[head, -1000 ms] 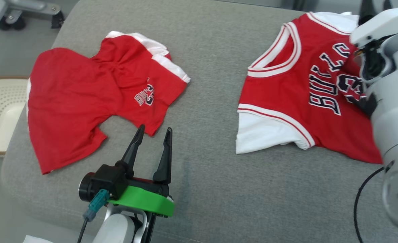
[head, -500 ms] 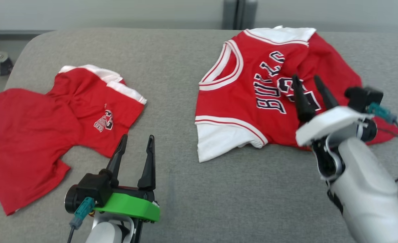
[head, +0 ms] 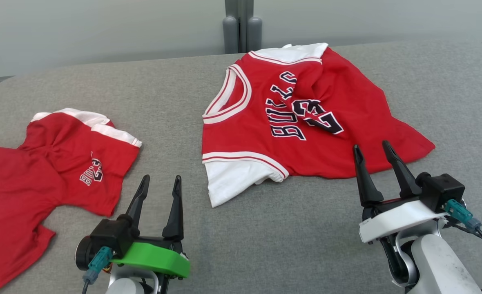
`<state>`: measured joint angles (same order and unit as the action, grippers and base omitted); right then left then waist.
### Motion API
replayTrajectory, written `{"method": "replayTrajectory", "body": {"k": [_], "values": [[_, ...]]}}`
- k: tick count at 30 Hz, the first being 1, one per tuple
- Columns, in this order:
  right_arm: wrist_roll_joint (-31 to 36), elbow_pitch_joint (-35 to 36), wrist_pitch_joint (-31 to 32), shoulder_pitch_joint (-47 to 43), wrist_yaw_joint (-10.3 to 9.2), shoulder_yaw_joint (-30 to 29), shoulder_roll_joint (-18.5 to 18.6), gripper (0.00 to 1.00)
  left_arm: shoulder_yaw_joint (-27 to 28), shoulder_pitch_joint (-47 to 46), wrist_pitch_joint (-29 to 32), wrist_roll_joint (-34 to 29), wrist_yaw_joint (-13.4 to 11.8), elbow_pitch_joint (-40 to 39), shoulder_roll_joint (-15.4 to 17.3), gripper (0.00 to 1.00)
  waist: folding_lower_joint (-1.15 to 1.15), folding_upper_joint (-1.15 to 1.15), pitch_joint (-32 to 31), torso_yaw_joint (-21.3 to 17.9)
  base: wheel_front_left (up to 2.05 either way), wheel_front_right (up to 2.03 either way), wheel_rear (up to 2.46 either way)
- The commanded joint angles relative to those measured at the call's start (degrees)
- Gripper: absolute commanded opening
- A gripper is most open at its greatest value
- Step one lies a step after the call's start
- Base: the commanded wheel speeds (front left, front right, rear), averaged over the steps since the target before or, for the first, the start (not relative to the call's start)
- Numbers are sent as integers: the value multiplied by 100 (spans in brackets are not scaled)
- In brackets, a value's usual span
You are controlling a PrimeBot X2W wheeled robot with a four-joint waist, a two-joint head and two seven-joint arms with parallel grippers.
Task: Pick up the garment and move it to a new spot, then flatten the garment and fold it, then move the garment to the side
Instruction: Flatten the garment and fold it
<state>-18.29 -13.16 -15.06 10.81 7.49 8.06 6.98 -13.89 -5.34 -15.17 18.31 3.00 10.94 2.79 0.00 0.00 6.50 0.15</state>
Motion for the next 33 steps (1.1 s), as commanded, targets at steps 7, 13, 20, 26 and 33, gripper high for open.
{"method": "replayTrajectory", "body": {"k": [7,13,20,26,33], "values": [[353,227,-16,-73,0,-206,-168,100,-74,-69,4,9,132,392,19,100,0,0,118,-229,0,0,0],[449,217,-16,-46,0,-304,-216,100,-542,-367,2,-515,358,1342,27,100,0,0,250,-343,0,0,0],[507,238,-16,20,0,-357,-280,100,-801,-709,1,-1005,315,2140,128,100,0,0,379,-477,0,0,0],[507,237,-17,100,0,-391,-329,100,-784,-1022,1,-1263,81,2542,110,100,0,0,481,-617,0,0,0],[525,248,-17,139,0,-365,-360,100,-764,-1198,3,-1370,29,2723,124,100,0,0,573,-771,0,0,0]]}}
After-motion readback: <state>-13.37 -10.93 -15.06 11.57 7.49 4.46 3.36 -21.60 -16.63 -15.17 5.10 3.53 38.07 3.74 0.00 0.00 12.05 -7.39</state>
